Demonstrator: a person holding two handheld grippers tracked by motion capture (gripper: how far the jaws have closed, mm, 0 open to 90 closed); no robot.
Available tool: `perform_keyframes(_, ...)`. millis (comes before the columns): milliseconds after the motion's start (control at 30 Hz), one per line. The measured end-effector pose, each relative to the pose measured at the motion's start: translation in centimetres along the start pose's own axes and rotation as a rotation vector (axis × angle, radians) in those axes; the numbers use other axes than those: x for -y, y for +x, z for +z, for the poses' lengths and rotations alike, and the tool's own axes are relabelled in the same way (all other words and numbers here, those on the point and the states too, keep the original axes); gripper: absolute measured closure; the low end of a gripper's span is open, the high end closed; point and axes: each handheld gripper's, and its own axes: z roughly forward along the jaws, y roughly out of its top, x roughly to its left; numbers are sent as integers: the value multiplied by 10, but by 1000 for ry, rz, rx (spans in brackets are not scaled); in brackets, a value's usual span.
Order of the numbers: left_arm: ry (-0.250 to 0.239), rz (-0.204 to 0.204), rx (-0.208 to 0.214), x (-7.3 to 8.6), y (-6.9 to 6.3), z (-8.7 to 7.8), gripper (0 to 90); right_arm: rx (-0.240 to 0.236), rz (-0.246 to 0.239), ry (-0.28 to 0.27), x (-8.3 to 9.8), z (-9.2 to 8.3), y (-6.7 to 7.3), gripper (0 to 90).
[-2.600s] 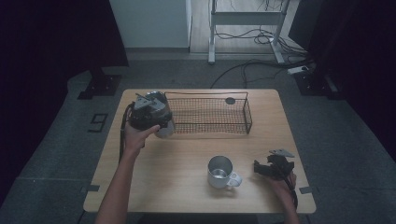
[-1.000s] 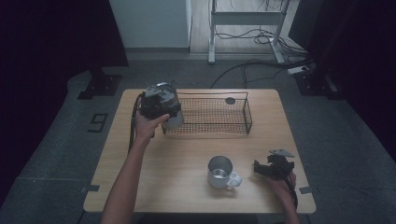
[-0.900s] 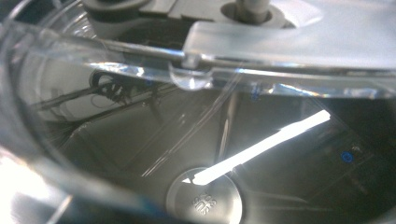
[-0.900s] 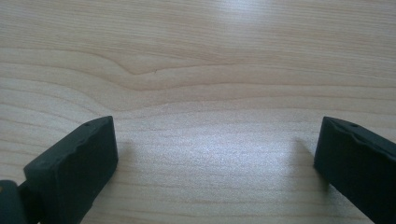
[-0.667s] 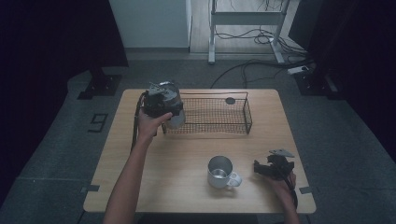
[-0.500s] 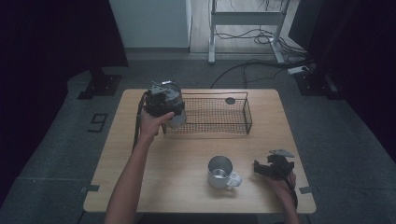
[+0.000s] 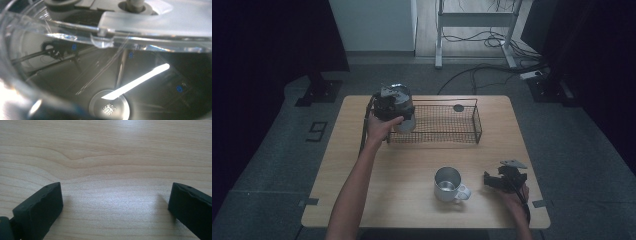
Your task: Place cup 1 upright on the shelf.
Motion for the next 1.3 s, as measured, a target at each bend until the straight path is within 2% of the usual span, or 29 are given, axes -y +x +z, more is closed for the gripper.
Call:
perform_keyframes(167, -6, -2, 11, -3, -1, 4, 41, 2, 0, -1, 0, 0, 0, 0)
perform_keyframes(667, 6, -4, 4, -10, 4, 22, 41, 1, 0, -1, 0, 0, 0, 0)
perform_keyframes(1033, 23, -27, -14, -6, 10, 37, 41, 1, 0, -1, 0, 0, 0, 0)
perform_keyframes(1300, 37, -23, -23, -2, 11, 47, 41, 1, 0, -1, 0, 0, 0, 0)
